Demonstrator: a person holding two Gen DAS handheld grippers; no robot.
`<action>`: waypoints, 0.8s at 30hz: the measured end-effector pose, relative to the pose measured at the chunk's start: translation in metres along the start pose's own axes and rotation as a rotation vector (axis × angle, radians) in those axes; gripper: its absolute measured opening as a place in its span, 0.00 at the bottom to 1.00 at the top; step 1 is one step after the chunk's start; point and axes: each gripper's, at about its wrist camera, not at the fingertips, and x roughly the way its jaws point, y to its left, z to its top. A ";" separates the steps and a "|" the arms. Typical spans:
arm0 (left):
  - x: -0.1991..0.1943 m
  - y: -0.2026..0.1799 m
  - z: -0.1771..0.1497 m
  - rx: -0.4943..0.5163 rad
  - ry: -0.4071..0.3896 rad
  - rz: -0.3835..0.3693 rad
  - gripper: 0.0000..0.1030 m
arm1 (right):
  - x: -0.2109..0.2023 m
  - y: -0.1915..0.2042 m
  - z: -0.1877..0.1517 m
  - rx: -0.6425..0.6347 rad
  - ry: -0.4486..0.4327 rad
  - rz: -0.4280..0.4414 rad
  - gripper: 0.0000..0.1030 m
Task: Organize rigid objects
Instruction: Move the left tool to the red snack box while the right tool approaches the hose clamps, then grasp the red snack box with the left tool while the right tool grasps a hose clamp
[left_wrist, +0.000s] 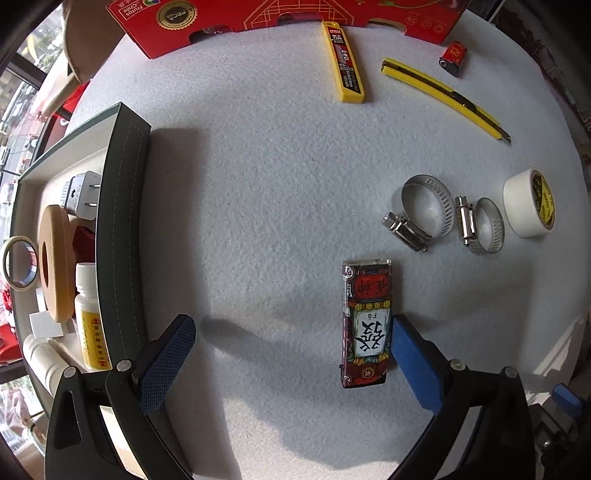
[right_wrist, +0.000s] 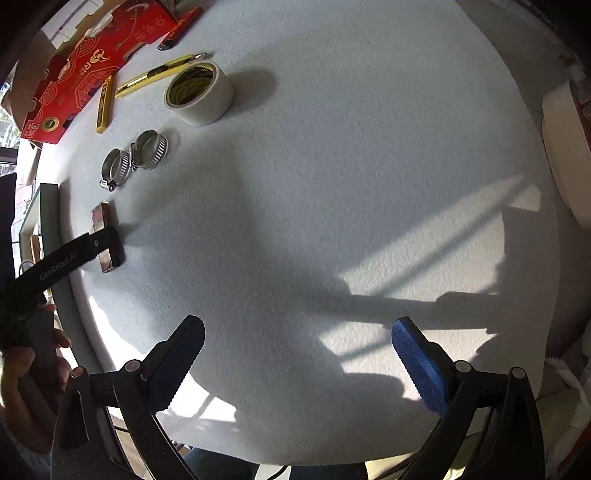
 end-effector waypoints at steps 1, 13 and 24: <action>-0.001 -0.003 0.000 0.008 -0.008 0.011 1.00 | -0.003 0.005 0.013 -0.011 -0.019 0.004 0.99; -0.001 -0.003 0.003 0.050 -0.046 -0.063 1.00 | 0.025 0.072 0.071 -0.142 -0.022 0.028 0.99; 0.007 0.008 -0.010 0.088 -0.076 -0.068 1.00 | 0.049 0.140 0.085 -0.292 -0.076 -0.122 0.79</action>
